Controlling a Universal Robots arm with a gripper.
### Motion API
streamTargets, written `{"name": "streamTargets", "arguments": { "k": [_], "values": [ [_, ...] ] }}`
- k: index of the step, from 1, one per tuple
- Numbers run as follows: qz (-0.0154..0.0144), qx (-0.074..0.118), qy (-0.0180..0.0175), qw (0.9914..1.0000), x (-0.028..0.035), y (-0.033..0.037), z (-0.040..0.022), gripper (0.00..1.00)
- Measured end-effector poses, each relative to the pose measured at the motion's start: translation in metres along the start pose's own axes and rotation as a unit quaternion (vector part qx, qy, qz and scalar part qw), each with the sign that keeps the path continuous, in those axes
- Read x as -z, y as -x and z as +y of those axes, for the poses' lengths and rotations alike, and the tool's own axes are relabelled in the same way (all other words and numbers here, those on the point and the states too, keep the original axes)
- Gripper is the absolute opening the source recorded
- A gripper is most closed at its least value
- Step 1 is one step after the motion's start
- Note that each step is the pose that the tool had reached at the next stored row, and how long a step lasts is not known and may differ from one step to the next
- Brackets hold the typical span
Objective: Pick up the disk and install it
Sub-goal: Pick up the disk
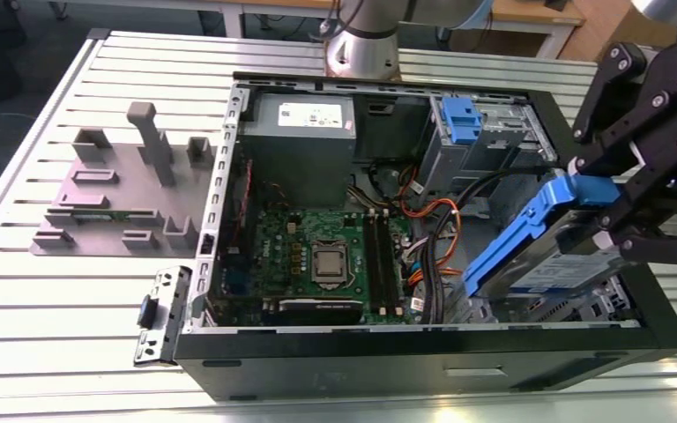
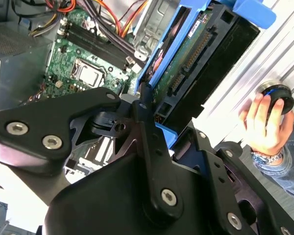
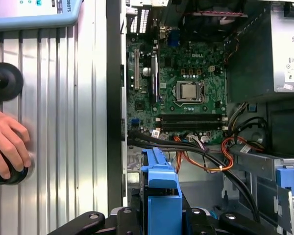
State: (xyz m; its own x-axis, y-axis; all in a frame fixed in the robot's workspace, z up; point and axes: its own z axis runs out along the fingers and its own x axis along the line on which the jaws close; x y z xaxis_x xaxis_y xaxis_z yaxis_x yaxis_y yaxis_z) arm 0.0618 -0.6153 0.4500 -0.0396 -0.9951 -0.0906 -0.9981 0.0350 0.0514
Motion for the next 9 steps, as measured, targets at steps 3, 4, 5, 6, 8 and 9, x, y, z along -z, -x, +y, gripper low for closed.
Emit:
{"name": "streamTargets", "arguments": {
  "k": [3, 4, 5, 6, 8, 9],
  "values": [
    [0.0001, 0.000, 0.0008, 1.00000, -0.0009, 0.0020, -0.0064, 0.36],
    [0.0001, 0.000, 0.0010, 1.00000, -0.0012, 0.0029, -0.0085, 0.36],
    [0.0001, 0.000, 0.0011, 1.00000, -0.0016, 0.0040, -0.0107, 0.36],
    [0.0002, 0.000, 0.0013, 1.00000, -0.0018, 0.0050, -0.0127, 0.36],
    [0.0001, 0.000, 0.0017, 1.00000, -0.0025, 0.0069, -0.0169, 0.36],
    [0.0001, 0.000, 0.0019, 1.00000, -0.0028, 0.0077, -0.0188, 0.36]
  ]
}}
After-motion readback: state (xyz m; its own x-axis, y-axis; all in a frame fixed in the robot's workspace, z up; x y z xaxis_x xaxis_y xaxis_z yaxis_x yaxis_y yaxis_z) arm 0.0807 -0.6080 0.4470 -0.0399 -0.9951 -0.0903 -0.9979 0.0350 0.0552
